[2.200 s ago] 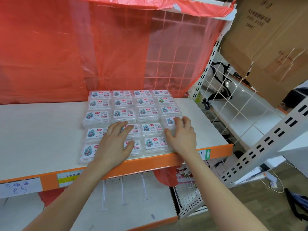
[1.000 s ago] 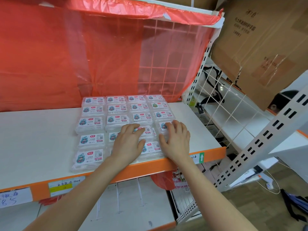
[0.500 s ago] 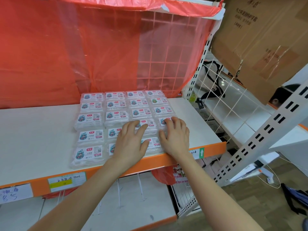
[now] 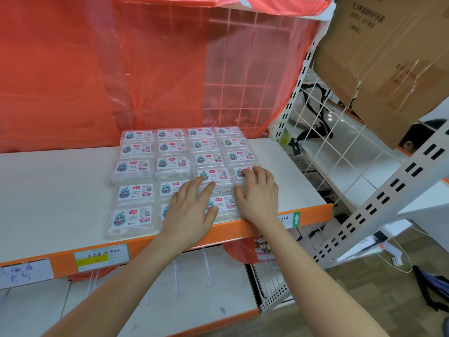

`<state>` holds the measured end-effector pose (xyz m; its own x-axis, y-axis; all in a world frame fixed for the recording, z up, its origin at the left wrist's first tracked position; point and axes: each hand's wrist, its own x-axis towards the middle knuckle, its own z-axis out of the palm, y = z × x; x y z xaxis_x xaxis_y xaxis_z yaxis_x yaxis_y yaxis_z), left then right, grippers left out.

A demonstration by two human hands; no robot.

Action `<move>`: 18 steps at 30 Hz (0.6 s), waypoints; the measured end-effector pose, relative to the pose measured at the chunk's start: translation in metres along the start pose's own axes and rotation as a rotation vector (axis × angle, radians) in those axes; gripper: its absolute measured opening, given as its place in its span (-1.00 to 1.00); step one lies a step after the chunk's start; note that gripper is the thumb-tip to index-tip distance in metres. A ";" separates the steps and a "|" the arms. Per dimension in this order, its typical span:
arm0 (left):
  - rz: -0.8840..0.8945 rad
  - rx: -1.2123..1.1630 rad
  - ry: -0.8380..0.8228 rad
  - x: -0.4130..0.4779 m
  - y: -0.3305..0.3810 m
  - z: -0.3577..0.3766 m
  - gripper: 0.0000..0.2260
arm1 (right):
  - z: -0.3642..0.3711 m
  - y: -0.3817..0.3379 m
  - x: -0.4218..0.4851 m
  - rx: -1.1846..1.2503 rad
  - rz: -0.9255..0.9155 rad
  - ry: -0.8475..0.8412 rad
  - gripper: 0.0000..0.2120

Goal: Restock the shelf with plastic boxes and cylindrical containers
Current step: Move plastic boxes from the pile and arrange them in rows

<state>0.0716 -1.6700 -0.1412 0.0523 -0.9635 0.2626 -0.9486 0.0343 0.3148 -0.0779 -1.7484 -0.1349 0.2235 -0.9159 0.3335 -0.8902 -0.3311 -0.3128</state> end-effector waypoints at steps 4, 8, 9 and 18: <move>-0.007 -0.041 -0.044 0.003 -0.001 -0.006 -0.49 | -0.003 0.000 0.001 0.012 -0.006 -0.020 -0.59; -0.024 -0.127 -0.097 0.007 -0.007 -0.022 -0.46 | -0.006 0.001 0.004 0.050 -0.005 -0.049 -0.60; -0.032 -0.120 -0.093 0.008 -0.010 -0.027 -0.47 | -0.007 0.001 0.005 0.049 -0.002 -0.059 -0.61; -0.211 0.089 -0.026 -0.004 -0.058 -0.065 -0.52 | -0.011 -0.063 0.009 -0.003 -0.127 -0.064 -0.57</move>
<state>0.1464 -1.6505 -0.1009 0.2455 -0.9533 0.1757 -0.9414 -0.1912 0.2779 -0.0243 -1.7336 -0.1027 0.3592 -0.8794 0.3124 -0.8545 -0.4445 -0.2689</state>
